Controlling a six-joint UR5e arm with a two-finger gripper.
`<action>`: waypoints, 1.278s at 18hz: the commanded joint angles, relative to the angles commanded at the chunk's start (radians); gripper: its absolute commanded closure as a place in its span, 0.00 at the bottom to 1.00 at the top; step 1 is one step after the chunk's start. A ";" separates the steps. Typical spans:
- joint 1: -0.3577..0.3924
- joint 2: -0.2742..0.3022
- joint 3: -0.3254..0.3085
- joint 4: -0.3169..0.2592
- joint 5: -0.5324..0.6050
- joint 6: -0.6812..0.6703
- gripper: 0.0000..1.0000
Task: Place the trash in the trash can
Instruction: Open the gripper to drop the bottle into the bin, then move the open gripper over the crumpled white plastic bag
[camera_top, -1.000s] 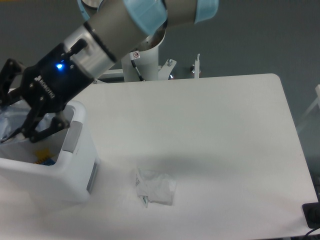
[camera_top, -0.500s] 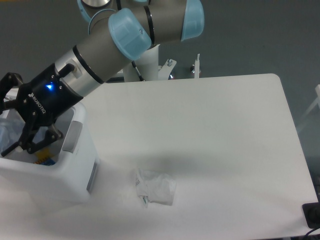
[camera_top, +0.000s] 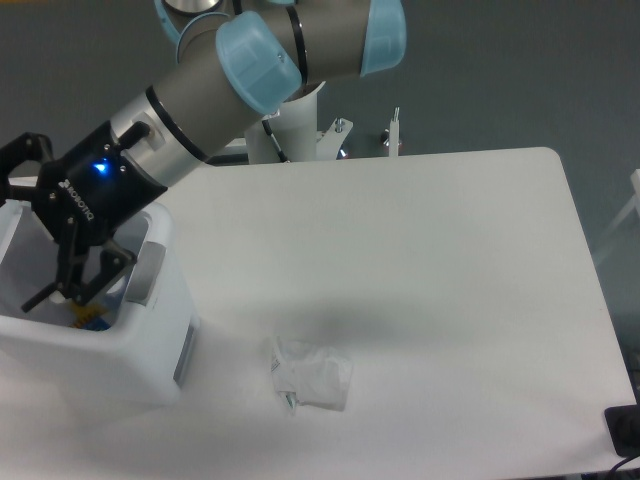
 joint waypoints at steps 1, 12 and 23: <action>0.029 -0.006 0.000 -0.002 0.000 -0.022 0.00; 0.207 -0.114 -0.116 -0.009 0.357 -0.120 0.00; 0.109 -0.239 -0.137 -0.025 0.704 -0.128 0.00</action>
